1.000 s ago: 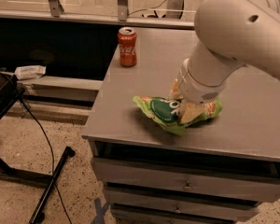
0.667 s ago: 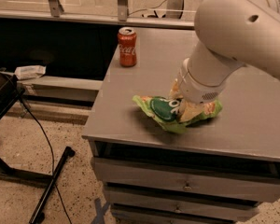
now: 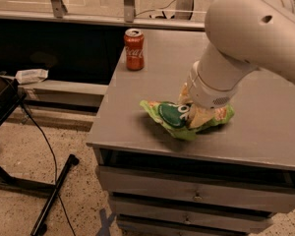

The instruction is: Move green rice chip bag near coke can

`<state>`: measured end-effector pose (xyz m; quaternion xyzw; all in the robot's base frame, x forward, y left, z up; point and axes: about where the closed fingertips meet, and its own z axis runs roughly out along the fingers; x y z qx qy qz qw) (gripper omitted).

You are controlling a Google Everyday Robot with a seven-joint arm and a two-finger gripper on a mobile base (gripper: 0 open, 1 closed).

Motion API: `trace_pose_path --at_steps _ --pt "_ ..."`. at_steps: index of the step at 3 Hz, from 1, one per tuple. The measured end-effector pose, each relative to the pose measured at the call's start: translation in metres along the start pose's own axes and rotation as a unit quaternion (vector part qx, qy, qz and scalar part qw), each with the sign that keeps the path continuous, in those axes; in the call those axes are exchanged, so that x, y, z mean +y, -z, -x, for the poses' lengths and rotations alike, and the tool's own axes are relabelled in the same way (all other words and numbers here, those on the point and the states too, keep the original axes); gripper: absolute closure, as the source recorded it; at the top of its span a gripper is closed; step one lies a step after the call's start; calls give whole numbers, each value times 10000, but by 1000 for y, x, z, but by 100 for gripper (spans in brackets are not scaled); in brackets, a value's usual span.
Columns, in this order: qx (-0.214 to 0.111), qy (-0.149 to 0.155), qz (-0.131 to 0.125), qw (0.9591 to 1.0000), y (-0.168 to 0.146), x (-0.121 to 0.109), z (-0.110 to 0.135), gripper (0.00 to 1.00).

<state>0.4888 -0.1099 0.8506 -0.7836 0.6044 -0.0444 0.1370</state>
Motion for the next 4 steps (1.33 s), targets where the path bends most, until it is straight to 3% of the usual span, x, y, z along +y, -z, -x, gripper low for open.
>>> trace_pose_path --at_steps 3,4 --pt "0 22 -76 10000 4 -4 -1 100" --pt "-28 333 -1117 9932 57 -56 -19 100"
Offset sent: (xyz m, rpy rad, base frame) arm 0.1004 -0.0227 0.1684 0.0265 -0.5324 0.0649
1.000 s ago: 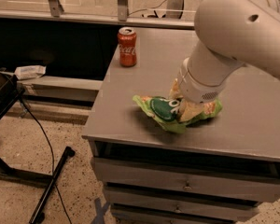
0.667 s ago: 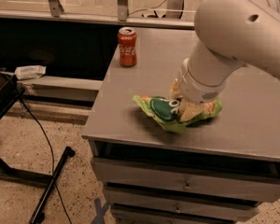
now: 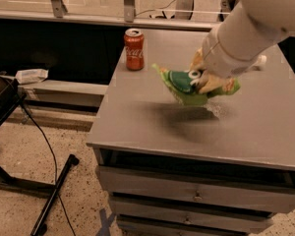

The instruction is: Move green rice chip bag near coke can

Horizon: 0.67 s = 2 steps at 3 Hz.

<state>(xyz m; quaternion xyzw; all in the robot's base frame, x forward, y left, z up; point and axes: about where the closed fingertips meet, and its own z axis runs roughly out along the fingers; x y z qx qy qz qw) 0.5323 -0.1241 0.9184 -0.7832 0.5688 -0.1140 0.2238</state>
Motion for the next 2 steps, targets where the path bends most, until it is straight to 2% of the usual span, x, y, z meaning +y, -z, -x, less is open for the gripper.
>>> trace_pose_path --at_steps 1,2 --pt "77 239 -683 9973 30 -43 -24 100" --pt "235 555 -843 9946 22 -69 -25 100"
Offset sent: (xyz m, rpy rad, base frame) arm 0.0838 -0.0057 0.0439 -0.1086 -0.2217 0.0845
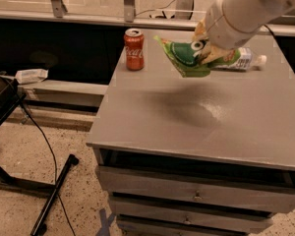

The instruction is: Move green rice chip bag near coke can

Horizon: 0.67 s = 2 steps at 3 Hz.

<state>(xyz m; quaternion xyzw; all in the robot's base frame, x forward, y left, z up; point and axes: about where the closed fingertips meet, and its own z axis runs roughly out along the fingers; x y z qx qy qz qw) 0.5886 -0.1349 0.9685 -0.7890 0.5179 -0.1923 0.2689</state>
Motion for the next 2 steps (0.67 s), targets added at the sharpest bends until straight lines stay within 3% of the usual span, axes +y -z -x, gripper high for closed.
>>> trace_pose_path --at_steps 2 --pt "-41 405 96 9991 -53 3 26 100"
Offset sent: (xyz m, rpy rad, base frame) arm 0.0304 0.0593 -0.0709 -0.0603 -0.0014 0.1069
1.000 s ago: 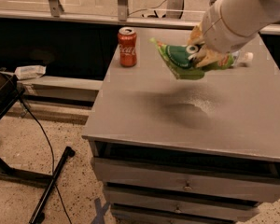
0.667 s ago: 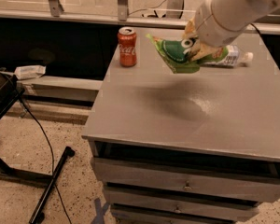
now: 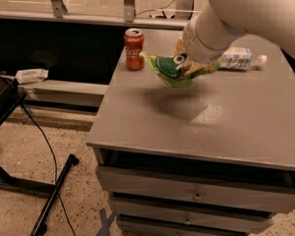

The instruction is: Move green rice chip bag near coke can

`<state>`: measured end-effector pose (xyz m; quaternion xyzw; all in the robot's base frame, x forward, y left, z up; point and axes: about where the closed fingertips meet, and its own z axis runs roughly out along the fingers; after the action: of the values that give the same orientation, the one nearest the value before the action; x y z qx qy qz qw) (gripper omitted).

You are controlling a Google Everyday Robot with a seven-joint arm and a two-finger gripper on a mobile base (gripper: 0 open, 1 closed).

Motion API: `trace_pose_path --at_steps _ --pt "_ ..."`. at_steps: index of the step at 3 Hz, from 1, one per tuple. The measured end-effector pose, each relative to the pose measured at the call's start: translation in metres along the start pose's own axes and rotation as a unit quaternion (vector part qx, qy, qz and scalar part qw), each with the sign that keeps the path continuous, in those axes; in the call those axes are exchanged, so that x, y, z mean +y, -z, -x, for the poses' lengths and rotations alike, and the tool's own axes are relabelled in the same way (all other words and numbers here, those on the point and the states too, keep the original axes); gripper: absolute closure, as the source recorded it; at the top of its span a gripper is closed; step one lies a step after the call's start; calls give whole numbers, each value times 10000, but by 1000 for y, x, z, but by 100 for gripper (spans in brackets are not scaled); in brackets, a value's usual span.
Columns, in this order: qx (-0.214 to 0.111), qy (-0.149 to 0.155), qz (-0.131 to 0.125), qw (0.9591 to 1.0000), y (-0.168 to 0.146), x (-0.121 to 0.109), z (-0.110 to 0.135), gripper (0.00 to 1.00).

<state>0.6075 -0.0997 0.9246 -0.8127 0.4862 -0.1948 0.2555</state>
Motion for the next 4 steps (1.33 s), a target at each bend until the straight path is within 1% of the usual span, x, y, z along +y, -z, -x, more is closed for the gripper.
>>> trace_pose_path --at_steps 2,3,4 --pt "-177 229 -145 9995 -30 -14 29 100" --pt "-299 353 -207 9987 -44 -31 44 99" --pt "-349 422 -114 9984 -58 -37 54 79"
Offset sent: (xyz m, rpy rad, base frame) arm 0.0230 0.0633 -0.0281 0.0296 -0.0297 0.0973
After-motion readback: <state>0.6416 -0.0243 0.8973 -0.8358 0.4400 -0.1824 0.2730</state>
